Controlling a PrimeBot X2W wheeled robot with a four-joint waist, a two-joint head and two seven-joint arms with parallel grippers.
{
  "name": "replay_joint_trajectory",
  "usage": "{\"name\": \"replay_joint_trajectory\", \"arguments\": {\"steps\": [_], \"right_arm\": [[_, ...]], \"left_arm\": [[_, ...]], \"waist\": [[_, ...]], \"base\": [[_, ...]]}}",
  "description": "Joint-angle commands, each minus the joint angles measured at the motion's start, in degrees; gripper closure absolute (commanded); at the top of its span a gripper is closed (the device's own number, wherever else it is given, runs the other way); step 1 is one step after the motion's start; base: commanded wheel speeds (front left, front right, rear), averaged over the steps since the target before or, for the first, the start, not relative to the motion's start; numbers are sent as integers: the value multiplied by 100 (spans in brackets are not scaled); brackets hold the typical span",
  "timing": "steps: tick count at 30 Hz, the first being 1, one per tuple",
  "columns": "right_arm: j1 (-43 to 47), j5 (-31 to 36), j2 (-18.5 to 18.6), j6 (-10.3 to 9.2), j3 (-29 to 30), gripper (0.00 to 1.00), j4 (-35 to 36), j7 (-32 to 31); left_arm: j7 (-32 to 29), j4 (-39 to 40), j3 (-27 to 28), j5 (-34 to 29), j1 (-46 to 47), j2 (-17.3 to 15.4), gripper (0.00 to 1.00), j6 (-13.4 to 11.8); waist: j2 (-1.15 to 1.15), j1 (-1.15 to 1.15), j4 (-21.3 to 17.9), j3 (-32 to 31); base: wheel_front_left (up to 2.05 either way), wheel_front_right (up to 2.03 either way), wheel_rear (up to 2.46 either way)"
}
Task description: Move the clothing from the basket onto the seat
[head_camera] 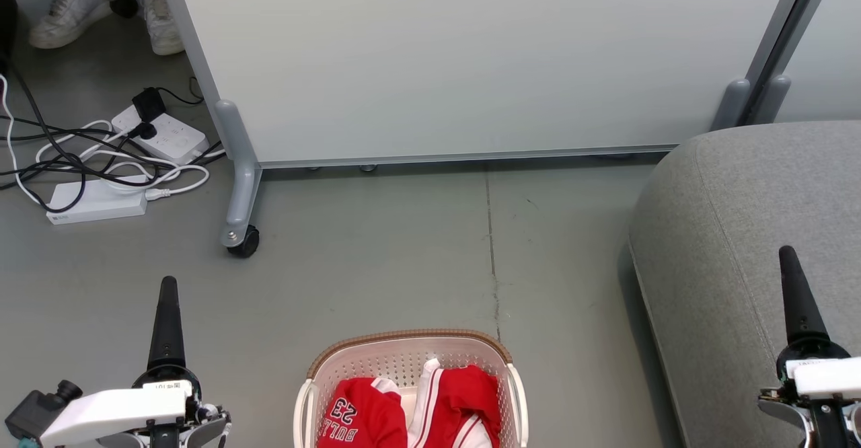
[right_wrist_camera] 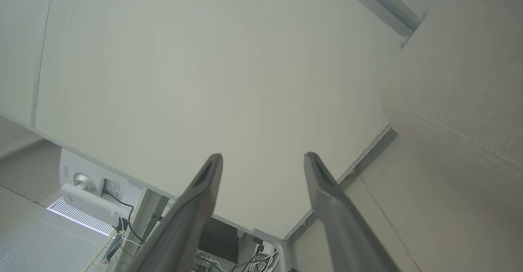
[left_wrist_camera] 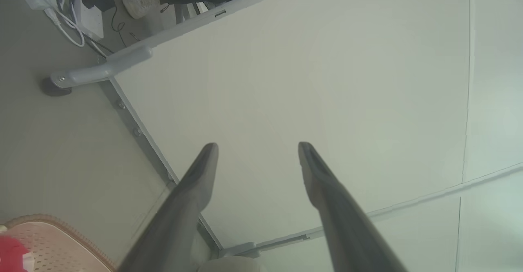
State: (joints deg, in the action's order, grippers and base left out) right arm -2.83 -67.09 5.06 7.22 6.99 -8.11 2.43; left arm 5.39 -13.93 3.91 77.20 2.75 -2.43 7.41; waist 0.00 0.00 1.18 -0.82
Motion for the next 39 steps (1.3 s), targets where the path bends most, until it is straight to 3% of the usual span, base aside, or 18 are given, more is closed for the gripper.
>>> {"name": "replay_joint_trajectory", "arguments": {"steps": [1,8,9,11,27,33,39], "right_arm": [[-161,349,87,20,-26,0,158,88],[-232,1667,234,22,-271,0,489,223],[-261,2132,207,23,-306,0,607,300],[-284,2354,218,24,-331,0,667,334],[-284,3757,294,28,-623,0,829,591],[-283,4336,382,30,-847,0,801,696],[-238,4813,371,30,-944,0,671,780]], "left_arm": [[57,136,67,-236,116,-26,0,5],[163,506,1,-894,89,-31,0,6],[223,765,38,-1393,80,-32,0,-18],[246,919,-14,-1697,73,-33,0,-83],[440,1656,-985,-3778,-61,-38,0,-904],[526,1594,-1614,-4943,-97,-40,0,-1205],[591,1420,-1957,-5639,-74,-43,0,-1555]], "waist": [[0,0,8,-2],[0,0,39,-1],[0,0,50,6],[0,0,55,10],[0,0,72,16],[0,0,70,14],[0,0,65,1]], "base": [[0,0,0],[0,0,0],[0,0,0],[0,0,0],[0,0,0],[0,0,0],[0,0,0]]}}
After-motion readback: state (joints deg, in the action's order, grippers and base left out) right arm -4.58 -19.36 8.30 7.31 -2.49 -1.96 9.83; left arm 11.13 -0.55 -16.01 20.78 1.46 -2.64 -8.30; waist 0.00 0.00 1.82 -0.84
